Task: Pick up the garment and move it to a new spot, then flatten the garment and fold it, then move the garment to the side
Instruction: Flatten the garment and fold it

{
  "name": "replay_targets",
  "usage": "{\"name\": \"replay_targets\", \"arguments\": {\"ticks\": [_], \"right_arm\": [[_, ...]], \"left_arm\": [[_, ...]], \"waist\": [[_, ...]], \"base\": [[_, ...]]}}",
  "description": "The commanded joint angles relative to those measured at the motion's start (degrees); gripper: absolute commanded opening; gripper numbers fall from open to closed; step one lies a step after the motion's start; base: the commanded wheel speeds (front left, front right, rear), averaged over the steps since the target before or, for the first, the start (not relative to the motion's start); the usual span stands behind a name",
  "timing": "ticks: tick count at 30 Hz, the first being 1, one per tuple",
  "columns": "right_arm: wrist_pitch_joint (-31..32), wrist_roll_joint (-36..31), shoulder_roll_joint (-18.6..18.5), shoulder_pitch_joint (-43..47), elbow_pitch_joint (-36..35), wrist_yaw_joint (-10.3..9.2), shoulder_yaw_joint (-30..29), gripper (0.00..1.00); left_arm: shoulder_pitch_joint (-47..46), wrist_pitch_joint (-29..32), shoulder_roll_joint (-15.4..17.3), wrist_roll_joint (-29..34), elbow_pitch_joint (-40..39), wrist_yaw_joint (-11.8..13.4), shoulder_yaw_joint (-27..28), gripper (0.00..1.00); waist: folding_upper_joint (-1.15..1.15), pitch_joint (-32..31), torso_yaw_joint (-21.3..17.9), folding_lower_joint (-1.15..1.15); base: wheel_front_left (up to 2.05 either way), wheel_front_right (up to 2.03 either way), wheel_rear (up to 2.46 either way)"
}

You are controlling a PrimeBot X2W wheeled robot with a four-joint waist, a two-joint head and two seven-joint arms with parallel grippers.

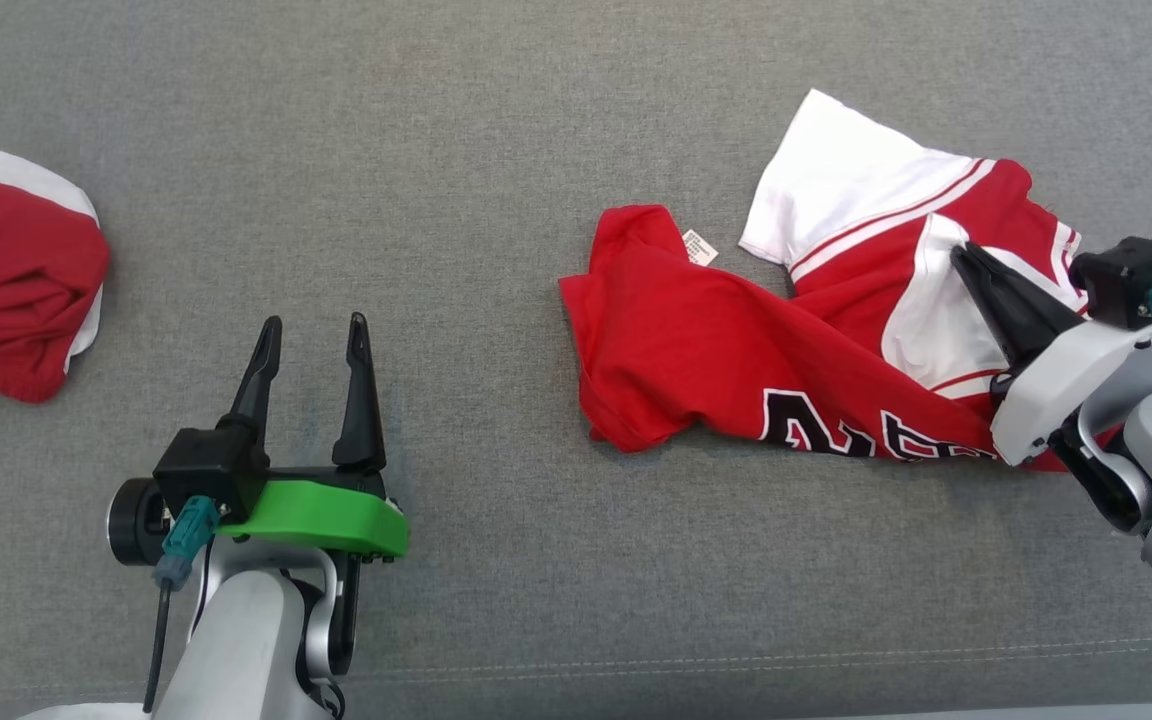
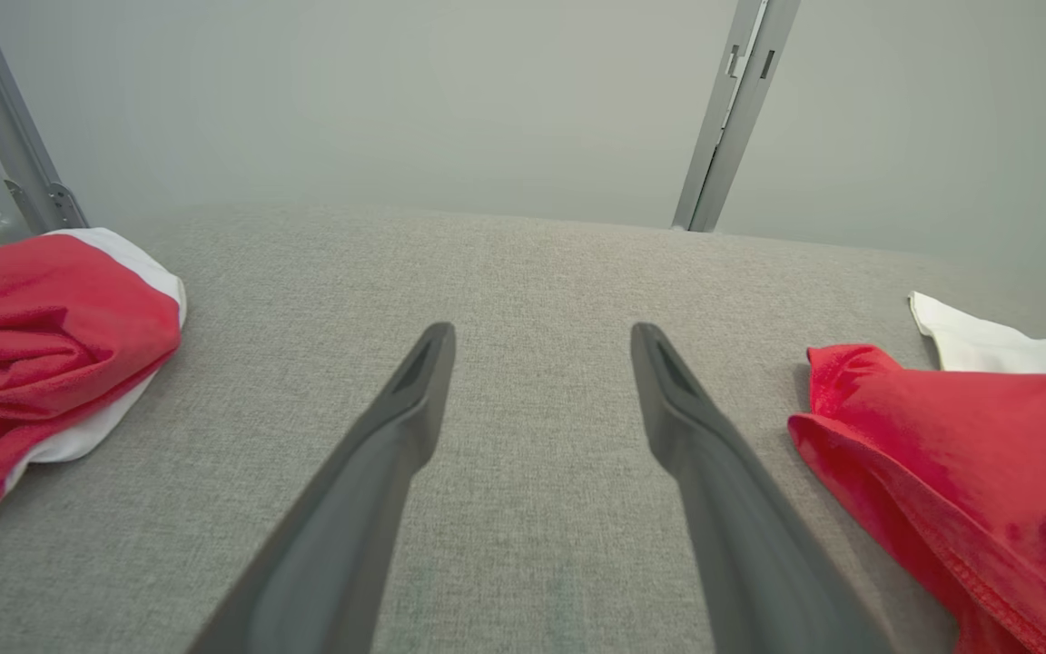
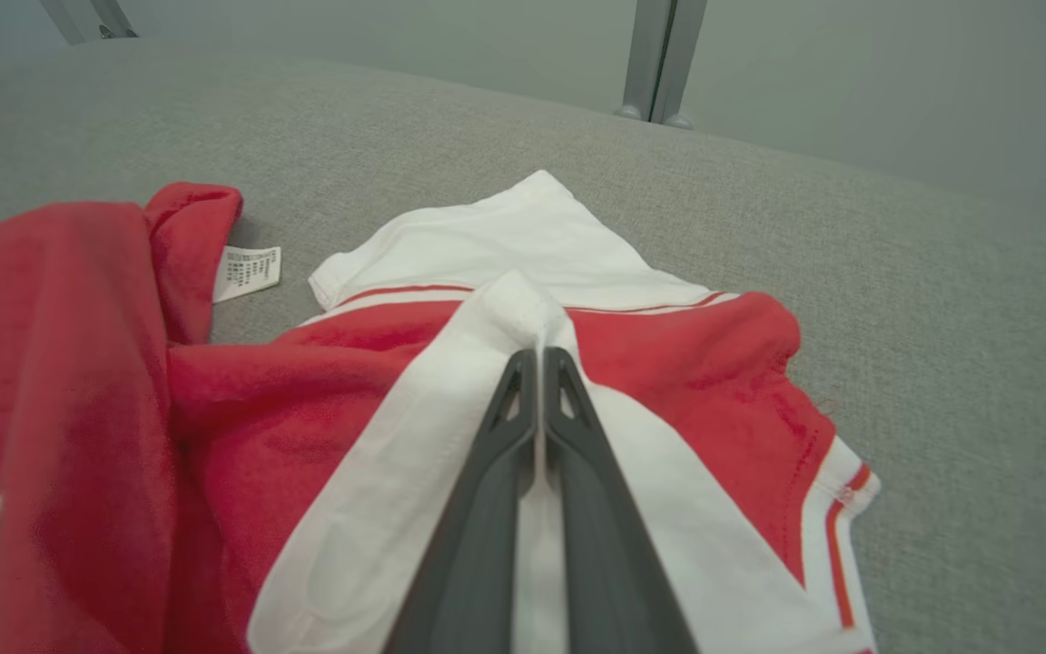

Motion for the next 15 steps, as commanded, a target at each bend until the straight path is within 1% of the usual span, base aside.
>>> {"name": "replay_targets", "arguments": {"ticks": [1,5,8,12,15], "right_arm": [[-0.7,0.8,0.3,2.0,-0.6,-0.08,-1.0,0.00],[-2.0,0.5,0.8,5.7,-1.5,-0.08,-4.9,0.00],[-2.7,0.5,2.5,9.9,-2.3,-0.08,-10.3,0.00],[-2.8,-1.3,6.4,16.9,-5.8,-0.08,-20.2,0.00],[-2.9,-3.3,10.5,22.6,-8.4,-0.08,-26.8,0.00]], "left_arm": [[0.5,0.0,0.6,0.4,-0.1,-0.3,0.2,1.00],[0.8,0.0,0.7,0.4,0.0,-0.4,0.3,1.00],[1.4,0.0,0.7,0.3,0.0,-0.2,0.3,1.00],[2.2,0.0,0.9,-0.1,0.0,0.0,0.5,1.00],[2.7,0.0,1.2,-0.4,-0.1,0.2,0.7,1.00]], "waist": [[0.00,-1.0,-1.1,0.00],[0.00,-1.9,-1.7,0.00],[0.00,-2.7,-2.0,0.00],[0.00,-3.8,-2.3,0.00],[0.00,-4.4,-2.8,0.00]], "base": [[0.00,0.00,0.00],[0.00,0.00,0.00],[0.00,0.00,0.00],[0.00,0.00,0.00],[0.00,0.00,0.00]]}}
